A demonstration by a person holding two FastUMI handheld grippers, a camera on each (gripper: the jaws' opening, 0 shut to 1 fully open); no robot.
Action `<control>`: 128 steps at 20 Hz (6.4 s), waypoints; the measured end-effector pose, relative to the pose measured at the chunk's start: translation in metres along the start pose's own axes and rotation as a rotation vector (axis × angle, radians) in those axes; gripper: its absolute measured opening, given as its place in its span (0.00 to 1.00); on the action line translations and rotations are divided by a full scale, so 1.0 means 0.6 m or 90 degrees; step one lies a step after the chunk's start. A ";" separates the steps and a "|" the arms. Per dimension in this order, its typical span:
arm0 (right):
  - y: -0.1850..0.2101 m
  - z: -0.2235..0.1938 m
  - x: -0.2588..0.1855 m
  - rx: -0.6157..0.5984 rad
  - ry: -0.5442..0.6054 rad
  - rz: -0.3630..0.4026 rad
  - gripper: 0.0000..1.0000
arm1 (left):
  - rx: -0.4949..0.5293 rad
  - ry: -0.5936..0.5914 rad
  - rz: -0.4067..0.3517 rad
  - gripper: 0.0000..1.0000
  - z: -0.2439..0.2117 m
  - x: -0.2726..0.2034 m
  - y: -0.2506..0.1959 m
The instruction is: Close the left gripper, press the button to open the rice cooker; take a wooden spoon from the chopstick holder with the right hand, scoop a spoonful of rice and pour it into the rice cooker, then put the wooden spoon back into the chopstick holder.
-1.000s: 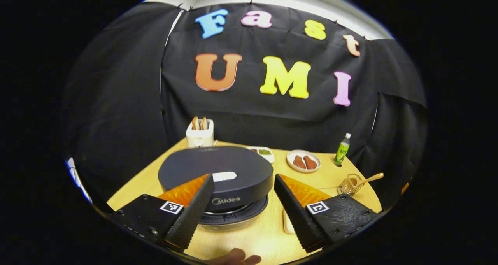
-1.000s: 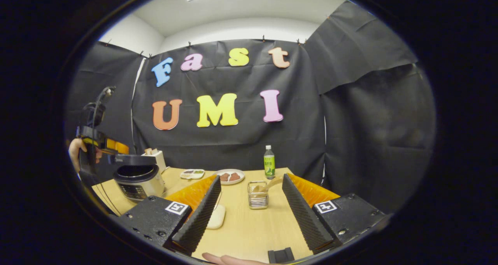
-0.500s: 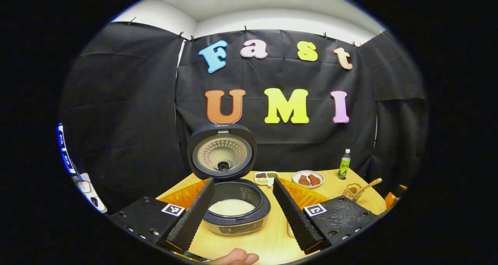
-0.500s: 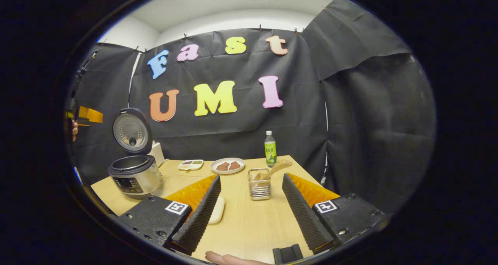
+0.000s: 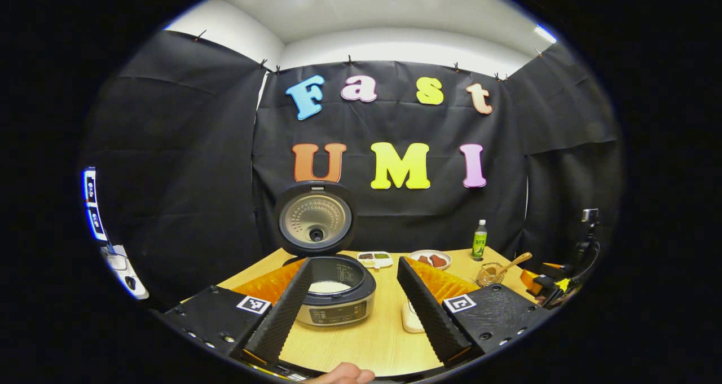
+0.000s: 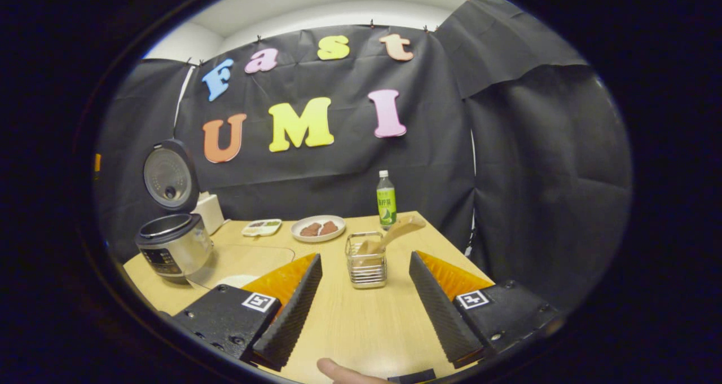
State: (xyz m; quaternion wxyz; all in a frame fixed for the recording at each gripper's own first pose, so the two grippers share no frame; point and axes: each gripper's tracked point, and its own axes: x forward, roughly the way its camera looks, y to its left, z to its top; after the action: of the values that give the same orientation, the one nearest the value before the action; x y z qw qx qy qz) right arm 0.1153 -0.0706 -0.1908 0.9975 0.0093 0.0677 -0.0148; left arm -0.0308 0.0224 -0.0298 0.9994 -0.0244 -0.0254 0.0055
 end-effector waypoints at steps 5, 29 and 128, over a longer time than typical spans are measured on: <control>-0.023 -0.008 0.095 -0.018 -0.003 -0.026 0.95 | 0.000 -0.021 0.010 0.96 -0.009 -0.058 0.002; 0.037 0.066 0.230 -0.008 -0.028 -0.004 0.22 | -0.012 -0.008 -0.056 0.93 -0.060 -0.087 -0.014; 0.471 0.224 0.073 0.839 0.137 0.386 0.11 | -0.066 -0.002 -0.054 0.94 -0.077 -0.161 0.153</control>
State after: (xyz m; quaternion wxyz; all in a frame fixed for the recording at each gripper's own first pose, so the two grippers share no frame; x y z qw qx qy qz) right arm 0.1855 0.2077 -0.0586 0.7331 0.6268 0.1371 0.2255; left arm -0.1260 0.1109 -0.0853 0.9961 -0.0748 -0.0279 -0.0385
